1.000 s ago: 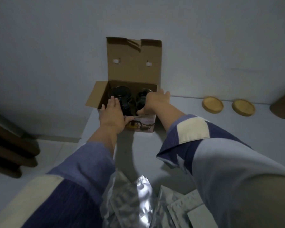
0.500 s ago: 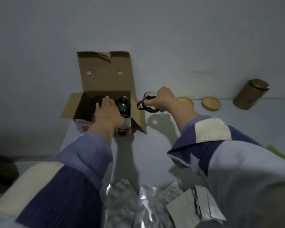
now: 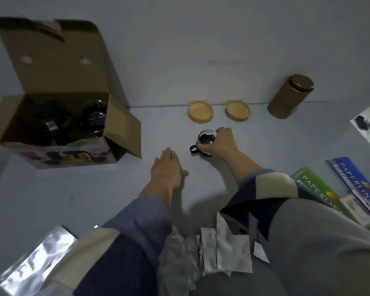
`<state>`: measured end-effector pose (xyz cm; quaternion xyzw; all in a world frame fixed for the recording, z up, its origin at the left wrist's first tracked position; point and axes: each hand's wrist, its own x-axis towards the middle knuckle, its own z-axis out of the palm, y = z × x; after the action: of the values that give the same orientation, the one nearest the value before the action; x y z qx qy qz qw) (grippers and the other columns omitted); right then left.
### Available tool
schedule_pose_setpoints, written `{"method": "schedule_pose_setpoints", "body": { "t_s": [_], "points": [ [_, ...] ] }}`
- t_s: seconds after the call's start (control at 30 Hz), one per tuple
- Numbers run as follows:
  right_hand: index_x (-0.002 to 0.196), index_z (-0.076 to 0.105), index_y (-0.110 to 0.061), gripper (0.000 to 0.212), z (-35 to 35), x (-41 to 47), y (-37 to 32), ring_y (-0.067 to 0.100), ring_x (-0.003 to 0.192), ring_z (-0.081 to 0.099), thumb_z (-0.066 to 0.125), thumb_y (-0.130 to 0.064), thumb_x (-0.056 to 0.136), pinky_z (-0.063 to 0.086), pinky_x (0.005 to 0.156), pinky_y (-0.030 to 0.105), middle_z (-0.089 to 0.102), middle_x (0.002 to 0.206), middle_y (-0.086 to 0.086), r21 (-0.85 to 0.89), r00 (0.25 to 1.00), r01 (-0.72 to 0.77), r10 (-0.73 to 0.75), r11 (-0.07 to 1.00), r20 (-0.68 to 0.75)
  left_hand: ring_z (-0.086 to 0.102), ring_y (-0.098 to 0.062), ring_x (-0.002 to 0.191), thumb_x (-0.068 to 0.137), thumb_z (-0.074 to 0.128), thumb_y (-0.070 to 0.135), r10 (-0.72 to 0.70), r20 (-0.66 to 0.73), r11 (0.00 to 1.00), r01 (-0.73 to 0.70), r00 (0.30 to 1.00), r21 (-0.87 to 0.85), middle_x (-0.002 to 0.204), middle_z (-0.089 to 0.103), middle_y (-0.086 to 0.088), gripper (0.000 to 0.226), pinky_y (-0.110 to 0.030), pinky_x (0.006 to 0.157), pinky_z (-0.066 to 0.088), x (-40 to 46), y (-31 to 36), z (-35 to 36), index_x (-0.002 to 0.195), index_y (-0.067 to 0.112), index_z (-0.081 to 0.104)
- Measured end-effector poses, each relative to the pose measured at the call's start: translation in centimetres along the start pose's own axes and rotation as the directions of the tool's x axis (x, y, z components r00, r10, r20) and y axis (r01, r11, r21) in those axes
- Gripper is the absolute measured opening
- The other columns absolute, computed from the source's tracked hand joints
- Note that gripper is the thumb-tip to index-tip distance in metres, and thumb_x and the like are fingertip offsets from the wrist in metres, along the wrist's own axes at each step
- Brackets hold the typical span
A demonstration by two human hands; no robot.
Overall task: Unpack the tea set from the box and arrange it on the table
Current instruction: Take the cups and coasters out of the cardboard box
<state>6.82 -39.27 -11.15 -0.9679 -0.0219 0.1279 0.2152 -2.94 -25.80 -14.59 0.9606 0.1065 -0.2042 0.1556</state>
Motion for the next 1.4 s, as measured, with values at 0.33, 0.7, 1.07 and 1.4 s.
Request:
{"method": "schedule_pose_setpoints", "body": {
  "t_s": [0.33,0.7,1.07,1.4],
  "points": [
    [0.133,0.037,-0.004,0.082,1.8,0.5,2.5,0.034,0.118,0.051,0.074,-0.045,0.073,0.046,0.094,0.041,0.036,0.132,0.012,0.020,0.998,0.062,-0.061,0.998,-0.027,-0.012,-0.021,0.148,0.095,0.048,0.044,-0.030,0.048,0.999,0.031,0.998,-0.026,0.159,-0.018,-0.009,0.090,-0.037,0.121,0.004,1.6,-0.1,1.6,0.151,0.003,-0.009],
    [0.150,0.014,-0.009,0.081,-0.6,-1.1,-2.7,0.032,0.139,0.023,0.053,-0.048,0.091,0.034,0.105,0.047,0.022,0.152,0.011,-0.125,0.993,0.094,-0.101,0.988,-0.052,0.003,-0.025,0.149,0.091,0.049,0.009,0.012,-0.030,0.999,-0.011,0.999,0.053,0.161,-0.008,-0.005,0.080,-0.035,0.120,0.010,0.8,-2.4,-3.4,0.152,0.006,-0.001],
    [0.138,0.045,-0.009,0.052,2.2,-4.3,-18.2,0.029,0.127,0.045,0.053,-0.034,0.094,0.040,0.104,0.043,0.049,0.136,0.011,-0.001,0.865,0.497,-0.496,0.868,-0.076,0.000,-0.026,0.149,0.098,0.039,0.024,-0.146,-0.447,0.983,0.182,0.883,0.037,0.161,0.003,-0.012,0.064,-0.043,0.121,0.005,-4.1,-15.3,-13.6,0.151,0.004,0.011],
    [0.107,0.061,-0.018,0.046,6.3,-4.8,-27.3,0.026,0.108,0.056,0.056,-0.058,0.085,0.039,0.092,0.038,0.064,0.110,0.004,-0.543,0.820,0.552,-0.532,0.633,0.212,-0.007,-0.022,0.149,0.096,0.034,0.052,-0.222,-0.333,0.965,0.255,0.916,0.058,0.161,-0.010,-0.007,0.081,-0.041,0.120,0.004,-5.0,-23.6,-11.9,0.152,0.007,-0.004]
  ]
}}
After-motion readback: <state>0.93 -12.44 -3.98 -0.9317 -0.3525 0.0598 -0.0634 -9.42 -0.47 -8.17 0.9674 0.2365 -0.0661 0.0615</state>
